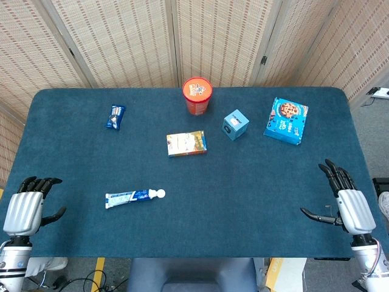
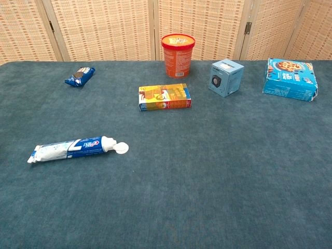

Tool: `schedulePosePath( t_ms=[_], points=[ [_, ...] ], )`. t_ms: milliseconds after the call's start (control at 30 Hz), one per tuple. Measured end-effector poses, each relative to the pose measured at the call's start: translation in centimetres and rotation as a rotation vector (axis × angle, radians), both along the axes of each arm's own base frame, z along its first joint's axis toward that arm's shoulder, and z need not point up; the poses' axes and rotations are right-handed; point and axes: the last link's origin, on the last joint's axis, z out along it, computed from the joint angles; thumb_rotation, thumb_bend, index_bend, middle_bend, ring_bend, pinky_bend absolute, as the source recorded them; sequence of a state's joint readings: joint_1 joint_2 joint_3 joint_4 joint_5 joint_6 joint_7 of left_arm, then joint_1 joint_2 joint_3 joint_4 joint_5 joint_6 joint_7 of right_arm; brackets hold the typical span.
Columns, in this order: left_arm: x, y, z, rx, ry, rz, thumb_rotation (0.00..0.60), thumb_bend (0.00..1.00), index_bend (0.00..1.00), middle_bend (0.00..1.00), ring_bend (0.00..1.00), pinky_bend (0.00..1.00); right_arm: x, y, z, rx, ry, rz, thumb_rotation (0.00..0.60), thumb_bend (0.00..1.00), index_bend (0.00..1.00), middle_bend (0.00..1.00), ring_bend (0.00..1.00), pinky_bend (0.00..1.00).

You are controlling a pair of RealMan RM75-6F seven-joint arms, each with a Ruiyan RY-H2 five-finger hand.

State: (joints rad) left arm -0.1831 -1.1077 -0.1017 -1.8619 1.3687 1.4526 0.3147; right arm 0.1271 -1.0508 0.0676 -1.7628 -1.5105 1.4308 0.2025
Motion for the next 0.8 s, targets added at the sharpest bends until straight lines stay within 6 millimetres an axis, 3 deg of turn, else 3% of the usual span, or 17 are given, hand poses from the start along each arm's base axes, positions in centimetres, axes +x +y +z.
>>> schedulePosePath(
  t_ms=[467, 800],
  points=[
    [1.5, 1.6, -1.3, -0.097, -0.014, -0.083, 0.600, 0.24, 0.28, 0.36, 0.30, 0.20, 0.2, 0.0, 0.8, -0.025, 0.001, 0.017, 0.323, 0.00, 0.00, 0.00, 0.00, 0.00],
    [5.0, 4.9, -5.8, -0.287, -0.023, -0.245, 0.600, 0.23, 0.24, 0.36, 0.30, 0.20, 0.4, 0.0, 0.7, -0.014, 0.010, 0.011, 0.324, 0.00, 0.00, 0.00, 0.00, 0.00]
  ],
)
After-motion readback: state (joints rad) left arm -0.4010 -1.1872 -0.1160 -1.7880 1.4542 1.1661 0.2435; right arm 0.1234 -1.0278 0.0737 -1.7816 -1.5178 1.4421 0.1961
